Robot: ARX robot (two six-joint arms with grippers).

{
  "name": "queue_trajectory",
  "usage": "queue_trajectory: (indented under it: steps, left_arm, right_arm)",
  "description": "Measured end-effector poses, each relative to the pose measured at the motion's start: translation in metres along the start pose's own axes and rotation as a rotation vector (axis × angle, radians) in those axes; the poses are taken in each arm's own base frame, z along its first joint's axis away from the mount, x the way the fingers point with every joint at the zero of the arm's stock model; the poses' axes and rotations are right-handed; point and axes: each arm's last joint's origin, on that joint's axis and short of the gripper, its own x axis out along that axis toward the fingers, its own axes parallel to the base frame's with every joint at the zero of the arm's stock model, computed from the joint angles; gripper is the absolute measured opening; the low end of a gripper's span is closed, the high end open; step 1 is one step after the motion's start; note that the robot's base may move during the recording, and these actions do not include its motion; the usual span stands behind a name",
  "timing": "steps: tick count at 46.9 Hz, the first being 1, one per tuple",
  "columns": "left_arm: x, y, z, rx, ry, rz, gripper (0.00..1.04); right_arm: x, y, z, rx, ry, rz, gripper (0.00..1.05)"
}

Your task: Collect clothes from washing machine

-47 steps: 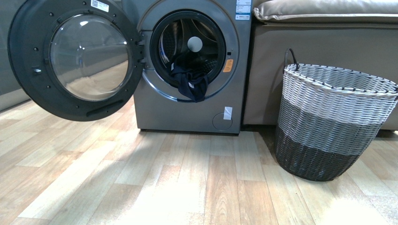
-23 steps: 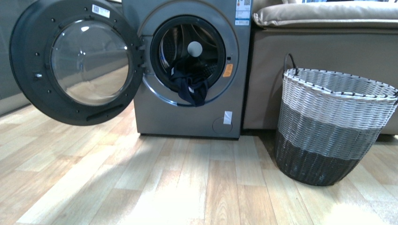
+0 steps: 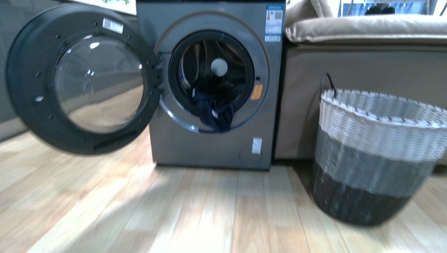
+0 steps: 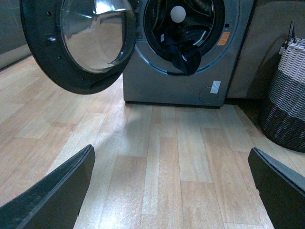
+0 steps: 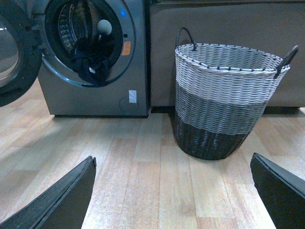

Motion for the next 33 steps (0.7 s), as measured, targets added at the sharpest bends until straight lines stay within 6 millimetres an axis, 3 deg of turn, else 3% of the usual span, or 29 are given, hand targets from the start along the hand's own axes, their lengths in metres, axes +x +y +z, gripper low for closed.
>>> queue_trajectory:
  steps: [33]
  left_arm:
    - [0.0,0.0001,-0.0003,0.0,0.002,0.004,0.98]
  right_arm:
    - [0.0,0.0001,0.0,0.0,0.0,0.005,0.97]
